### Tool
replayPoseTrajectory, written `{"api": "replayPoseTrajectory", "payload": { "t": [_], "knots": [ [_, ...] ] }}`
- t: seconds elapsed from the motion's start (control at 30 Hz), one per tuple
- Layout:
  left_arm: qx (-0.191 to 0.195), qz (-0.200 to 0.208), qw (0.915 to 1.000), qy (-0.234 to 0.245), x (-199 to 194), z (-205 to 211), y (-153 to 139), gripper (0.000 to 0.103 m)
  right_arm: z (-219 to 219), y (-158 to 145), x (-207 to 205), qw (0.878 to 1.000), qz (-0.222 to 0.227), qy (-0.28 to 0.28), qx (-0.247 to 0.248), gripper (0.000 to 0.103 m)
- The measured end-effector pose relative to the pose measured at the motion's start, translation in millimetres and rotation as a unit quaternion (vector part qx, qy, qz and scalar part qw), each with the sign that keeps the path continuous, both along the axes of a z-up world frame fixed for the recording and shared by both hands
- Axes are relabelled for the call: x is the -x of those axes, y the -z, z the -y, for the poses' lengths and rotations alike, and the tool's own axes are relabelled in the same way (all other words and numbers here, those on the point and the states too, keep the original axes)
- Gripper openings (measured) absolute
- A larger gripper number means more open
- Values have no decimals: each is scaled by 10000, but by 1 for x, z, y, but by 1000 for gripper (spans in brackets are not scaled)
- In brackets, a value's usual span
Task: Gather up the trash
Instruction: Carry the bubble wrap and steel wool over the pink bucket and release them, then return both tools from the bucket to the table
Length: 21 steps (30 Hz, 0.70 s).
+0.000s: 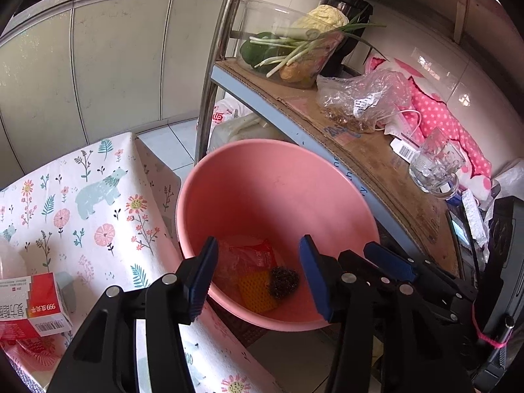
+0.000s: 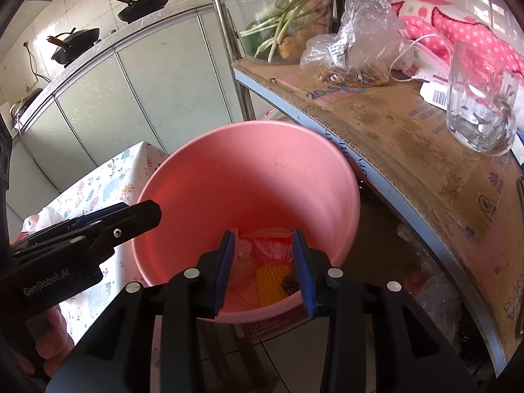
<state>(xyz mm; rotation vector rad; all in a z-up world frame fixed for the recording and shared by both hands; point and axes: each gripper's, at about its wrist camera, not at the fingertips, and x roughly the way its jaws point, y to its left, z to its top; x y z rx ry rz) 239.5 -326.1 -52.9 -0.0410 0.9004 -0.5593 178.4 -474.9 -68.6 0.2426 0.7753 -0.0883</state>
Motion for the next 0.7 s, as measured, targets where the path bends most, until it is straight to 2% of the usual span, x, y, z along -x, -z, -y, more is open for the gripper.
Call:
{"api": "replayPoseTrajectory", "payload": {
  "t": [0.37, 0.7],
  "knots": [
    [18, 222, 9998, -10, 37, -16, -24, 51, -20, -18, 36, 9994, 241, -235, -73, 37],
    [-9, 471, 9988, -113, 89, -51, -40, 51, -55, -31, 71, 9970, 417, -654, -56, 37]
  ]
}}
